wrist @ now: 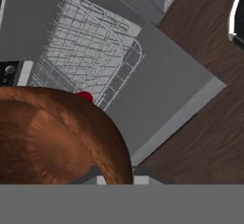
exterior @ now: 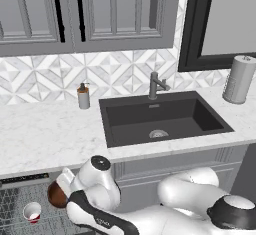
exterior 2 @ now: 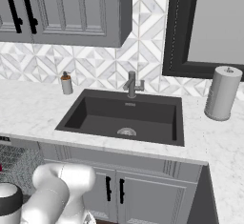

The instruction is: Pick up the cup and bowl from the counter, place them in the dishwasher, and close the dishwasher door.

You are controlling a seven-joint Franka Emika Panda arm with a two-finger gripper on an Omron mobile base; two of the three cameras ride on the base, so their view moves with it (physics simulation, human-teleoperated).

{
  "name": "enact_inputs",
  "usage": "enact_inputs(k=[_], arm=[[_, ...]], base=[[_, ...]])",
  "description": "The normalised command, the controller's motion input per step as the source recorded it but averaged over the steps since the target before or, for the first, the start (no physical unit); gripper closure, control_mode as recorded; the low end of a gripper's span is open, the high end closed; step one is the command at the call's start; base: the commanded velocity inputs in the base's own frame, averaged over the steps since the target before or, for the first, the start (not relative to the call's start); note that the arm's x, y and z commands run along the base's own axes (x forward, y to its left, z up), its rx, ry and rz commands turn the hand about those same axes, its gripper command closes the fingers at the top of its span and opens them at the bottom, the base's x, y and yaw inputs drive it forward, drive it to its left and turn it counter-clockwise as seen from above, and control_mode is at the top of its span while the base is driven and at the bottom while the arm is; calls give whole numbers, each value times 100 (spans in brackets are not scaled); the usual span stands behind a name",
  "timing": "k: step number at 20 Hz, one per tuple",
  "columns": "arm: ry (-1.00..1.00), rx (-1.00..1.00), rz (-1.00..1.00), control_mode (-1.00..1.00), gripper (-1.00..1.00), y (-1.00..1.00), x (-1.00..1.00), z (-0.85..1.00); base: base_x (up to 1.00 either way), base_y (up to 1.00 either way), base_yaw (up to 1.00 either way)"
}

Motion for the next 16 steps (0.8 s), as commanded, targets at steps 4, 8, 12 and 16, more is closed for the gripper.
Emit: enact_inputs(k=[4,8,12,16], arm=[[3,-22,-5,-100,100,9,6,-32],[2,-12,-2,-100,100,2,27,-25],[0,-11,0,-100,100,0,37,-25],[0,-4,0,-100,100,0,10,-39]], base=[[0,0,0],[0,0,0],[0,0,0],[0,0,0]])
